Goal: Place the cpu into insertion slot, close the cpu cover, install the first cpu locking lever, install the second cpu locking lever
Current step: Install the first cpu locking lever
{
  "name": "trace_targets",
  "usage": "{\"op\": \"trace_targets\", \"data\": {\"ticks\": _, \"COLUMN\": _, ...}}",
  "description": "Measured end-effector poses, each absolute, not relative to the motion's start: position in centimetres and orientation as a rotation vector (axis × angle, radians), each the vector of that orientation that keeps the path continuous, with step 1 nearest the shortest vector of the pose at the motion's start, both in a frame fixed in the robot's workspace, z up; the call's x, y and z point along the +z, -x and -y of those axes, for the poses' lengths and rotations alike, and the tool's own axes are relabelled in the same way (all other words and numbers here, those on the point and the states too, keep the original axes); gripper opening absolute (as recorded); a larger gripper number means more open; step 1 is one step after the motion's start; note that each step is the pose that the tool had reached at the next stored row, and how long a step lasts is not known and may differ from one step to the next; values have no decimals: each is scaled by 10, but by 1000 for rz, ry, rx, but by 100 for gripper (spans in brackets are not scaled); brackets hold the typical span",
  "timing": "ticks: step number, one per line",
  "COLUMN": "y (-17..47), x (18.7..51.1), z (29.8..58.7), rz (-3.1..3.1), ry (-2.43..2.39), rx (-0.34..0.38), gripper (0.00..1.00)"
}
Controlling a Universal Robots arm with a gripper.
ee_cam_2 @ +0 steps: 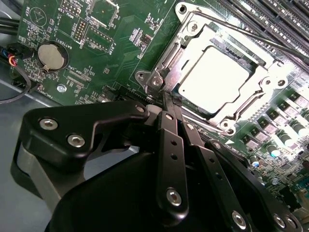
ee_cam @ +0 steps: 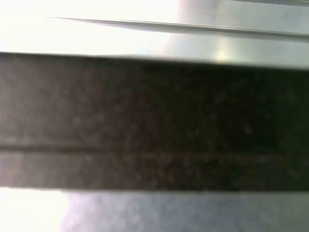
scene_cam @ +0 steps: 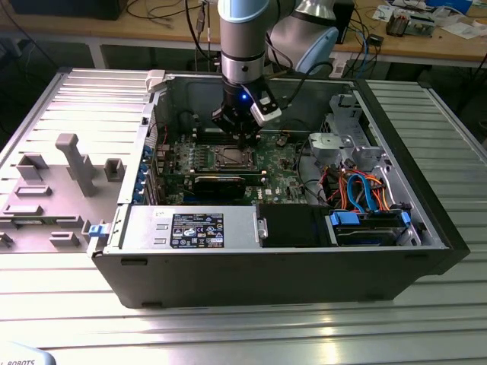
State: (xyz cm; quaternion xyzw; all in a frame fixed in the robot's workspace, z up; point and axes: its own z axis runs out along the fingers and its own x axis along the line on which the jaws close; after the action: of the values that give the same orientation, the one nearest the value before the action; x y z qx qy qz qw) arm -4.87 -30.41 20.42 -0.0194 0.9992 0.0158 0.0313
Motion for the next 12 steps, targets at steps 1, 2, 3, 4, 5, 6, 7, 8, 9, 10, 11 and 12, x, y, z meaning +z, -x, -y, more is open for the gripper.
{"op": "trace_targets", "data": {"ticks": 1, "y": 49, "x": 205, "z": 304, "rz": -3078, "ry": 60, "rx": 49, "gripper": 11}}
{"op": "trace_targets", "data": {"ticks": 2, "y": 49, "x": 206, "z": 304, "rz": -3078, "ry": 60, "rx": 48, "gripper": 11}}
{"op": "trace_targets", "data": {"ticks": 3, "y": 49, "x": 207, "z": 304, "rz": -3079, "ry": 60, "rx": 47, "gripper": 11}}
{"op": "trace_targets", "data": {"ticks": 4, "y": 49, "x": 207, "z": 304, "rz": -3078, "ry": 60, "rx": 47, "gripper": 11}}
{"op": "trace_targets", "data": {"ticks": 5, "y": 49, "x": 207, "z": 304, "rz": -3079, "ry": 60, "rx": 43, "gripper": 11}}
{"op": "trace_targets", "data": {"ticks": 6, "y": 49, "x": 207, "z": 304, "rz": -3079, "ry": 60, "rx": 39, "gripper": 11}}
{"op": "trace_targets", "data": {"ticks": 7, "y": 48, "x": 206, "z": 304, "rz": -3079, "ry": 60, "rx": 33, "gripper": 11}}
{"op": "trace_targets", "data": {"ticks": 8, "y": 49, "x": 205, "z": 304, "rz": -3079, "ry": 60, "rx": 30, "gripper": 11}}
{"op": "trace_targets", "data": {"ticks": 9, "y": 48, "x": 205, "z": 304, "rz": -3079, "ry": 61, "rx": 27, "gripper": 11}}
{"op": "trace_targets", "data": {"ticks": 10, "y": 48, "x": 205, "z": 304, "rz": -3079, "ry": 61, "rx": 24, "gripper": 11}}
{"op": "trace_targets", "data": {"ticks": 11, "y": 48, "x": 205, "z": 304, "rz": -3079, "ry": 61, "rx": 20, "gripper": 11}}
{"op": "trace_targets", "data": {"ticks": 12, "y": 48, "x": 204, "z": 304, "rz": -3079, "ry": 61, "rx": 14, "gripper": 11}}
